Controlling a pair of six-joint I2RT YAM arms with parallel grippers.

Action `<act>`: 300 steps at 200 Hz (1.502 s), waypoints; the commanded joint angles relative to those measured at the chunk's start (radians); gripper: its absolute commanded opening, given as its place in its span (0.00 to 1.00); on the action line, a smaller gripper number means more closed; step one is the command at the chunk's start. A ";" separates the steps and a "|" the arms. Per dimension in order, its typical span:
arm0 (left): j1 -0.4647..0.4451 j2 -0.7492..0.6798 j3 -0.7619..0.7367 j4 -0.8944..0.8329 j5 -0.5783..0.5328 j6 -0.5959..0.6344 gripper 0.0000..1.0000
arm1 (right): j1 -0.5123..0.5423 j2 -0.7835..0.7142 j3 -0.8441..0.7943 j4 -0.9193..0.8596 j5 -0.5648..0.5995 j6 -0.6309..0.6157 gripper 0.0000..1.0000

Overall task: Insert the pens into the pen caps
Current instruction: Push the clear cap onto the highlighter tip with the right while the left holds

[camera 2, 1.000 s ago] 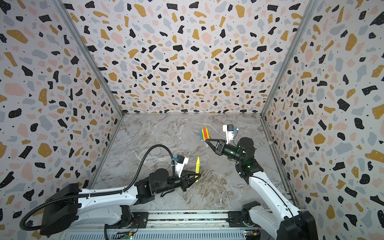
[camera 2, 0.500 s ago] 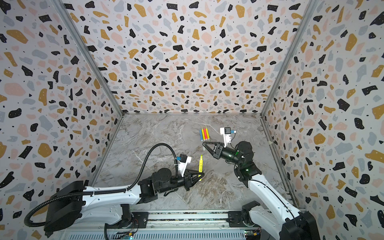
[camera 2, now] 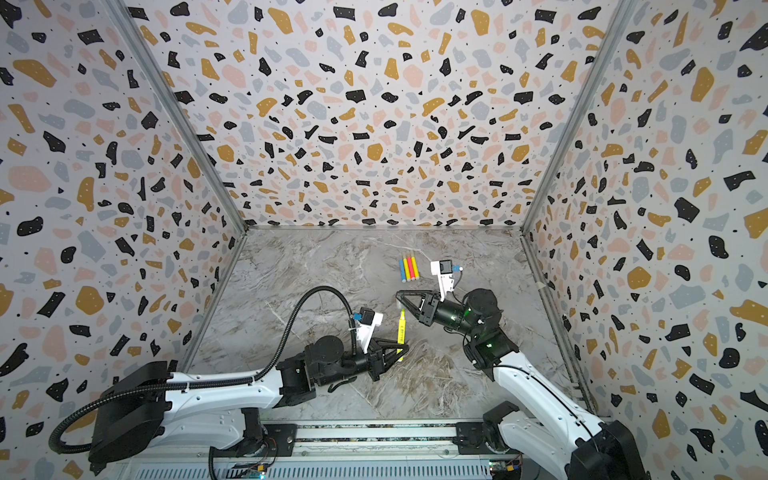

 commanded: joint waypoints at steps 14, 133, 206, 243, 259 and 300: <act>-0.006 -0.024 0.032 0.040 -0.026 0.005 0.00 | 0.005 -0.036 -0.010 0.028 0.017 0.002 0.04; -0.006 -0.062 0.035 0.049 -0.042 0.007 0.00 | 0.044 -0.063 -0.069 0.042 -0.005 -0.037 0.04; -0.006 -0.111 0.008 0.098 -0.093 0.004 0.00 | 0.069 -0.149 -0.166 0.088 -0.029 -0.038 0.09; -0.006 -0.111 0.013 0.111 -0.072 0.016 0.00 | 0.079 -0.136 -0.144 0.093 -0.084 -0.054 0.30; -0.006 -0.110 0.016 0.096 -0.063 0.027 0.00 | 0.078 -0.147 -0.101 0.023 -0.076 -0.092 0.42; -0.006 -0.130 0.012 0.031 -0.069 0.065 0.00 | 0.055 -0.188 0.057 -0.238 0.003 -0.230 0.52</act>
